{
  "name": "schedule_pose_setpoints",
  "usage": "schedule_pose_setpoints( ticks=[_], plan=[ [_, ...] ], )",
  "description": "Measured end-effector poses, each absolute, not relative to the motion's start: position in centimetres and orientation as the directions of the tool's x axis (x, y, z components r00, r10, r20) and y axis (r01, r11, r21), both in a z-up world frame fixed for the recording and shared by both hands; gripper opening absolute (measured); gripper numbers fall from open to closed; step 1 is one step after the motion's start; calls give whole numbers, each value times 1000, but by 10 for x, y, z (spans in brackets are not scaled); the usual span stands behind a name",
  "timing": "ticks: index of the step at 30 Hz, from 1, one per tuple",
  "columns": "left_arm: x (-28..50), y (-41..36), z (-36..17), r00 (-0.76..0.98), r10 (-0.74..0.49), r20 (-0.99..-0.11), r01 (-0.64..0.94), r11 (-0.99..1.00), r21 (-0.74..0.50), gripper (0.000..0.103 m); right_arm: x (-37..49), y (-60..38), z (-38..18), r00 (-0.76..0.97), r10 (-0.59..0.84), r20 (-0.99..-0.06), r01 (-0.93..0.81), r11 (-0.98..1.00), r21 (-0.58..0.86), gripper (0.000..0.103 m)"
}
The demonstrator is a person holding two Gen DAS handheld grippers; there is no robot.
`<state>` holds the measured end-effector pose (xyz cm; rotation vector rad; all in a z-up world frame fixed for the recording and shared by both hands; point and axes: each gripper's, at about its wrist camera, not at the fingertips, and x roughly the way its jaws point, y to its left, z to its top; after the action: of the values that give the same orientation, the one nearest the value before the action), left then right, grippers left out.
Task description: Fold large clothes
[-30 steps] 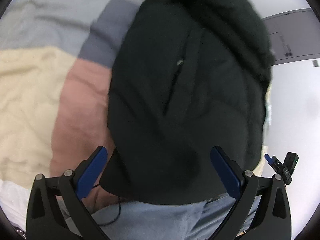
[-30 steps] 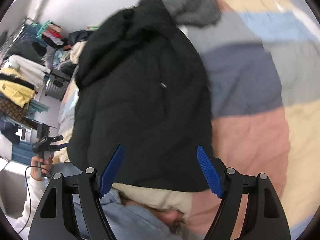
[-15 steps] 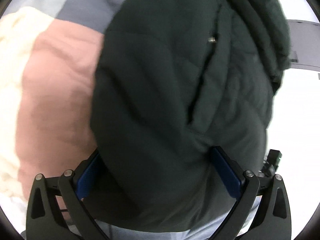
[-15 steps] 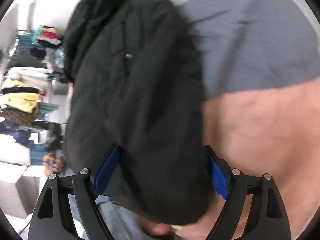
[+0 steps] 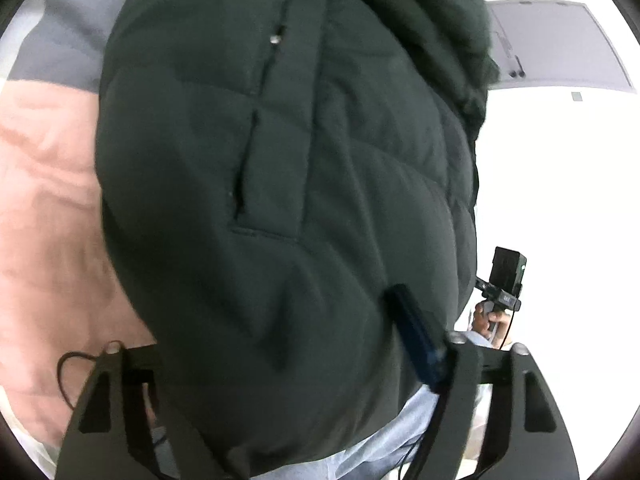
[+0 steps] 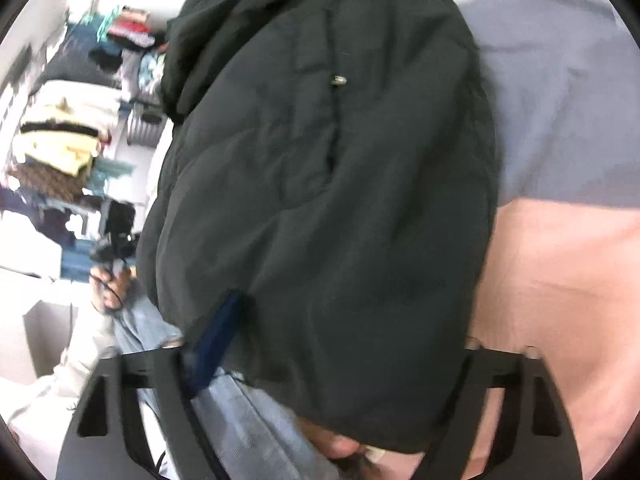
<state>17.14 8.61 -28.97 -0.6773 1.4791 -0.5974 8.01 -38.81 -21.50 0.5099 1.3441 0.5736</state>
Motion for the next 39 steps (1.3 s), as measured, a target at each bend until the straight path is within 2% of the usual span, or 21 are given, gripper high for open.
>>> schedule_pose_setpoints(
  ticks=[1, 2, 3, 5, 9, 11, 17, 24, 34, 39],
  plan=[
    [173, 82, -288, 20, -730, -683, -42, 682, -730, 62, 81, -384, -209, 130, 641, -757, -101, 768, 633, 36],
    [177, 77, -286, 26, -731, -681, -40, 680, -732, 54, 79, -383, -199, 139, 628, -766, -114, 779, 617, 23],
    [177, 78, -284, 32, -734, -679, -40, 677, -734, 46, 77, -379, -189, 154, 606, -780, -133, 795, 592, 15],
    [177, 85, -274, 50, -733, -679, -34, 678, -734, 35, 75, -372, -170, 192, 575, -795, -173, 817, 550, 14],
    [180, 94, -239, 111, -738, -665, -32, 666, -745, 17, 70, -362, -116, 311, 569, -761, -243, 822, 515, 12],
    [181, 101, -212, 155, -732, -664, -15, 670, -742, 13, 70, -357, -88, 371, 565, -737, -264, 825, 499, 12],
    [169, 129, -140, 300, -718, -628, 28, 665, -747, 9, 62, -349, -22, 515, 570, -640, -324, 821, 470, 12],
    [121, 176, -94, 383, -730, -566, 52, 628, -776, 7, 15, -356, 24, 610, 591, -527, -340, 797, 500, 12],
    [36, 208, -58, 417, -735, -535, 64, 611, -789, 6, -77, -339, 59, 662, 568, -489, -323, 805, 497, 11],
    [26, 209, -51, 415, -716, -562, 52, 635, -771, 7, -90, -336, 68, 679, 566, -467, -317, 800, 510, 11]
  ],
)
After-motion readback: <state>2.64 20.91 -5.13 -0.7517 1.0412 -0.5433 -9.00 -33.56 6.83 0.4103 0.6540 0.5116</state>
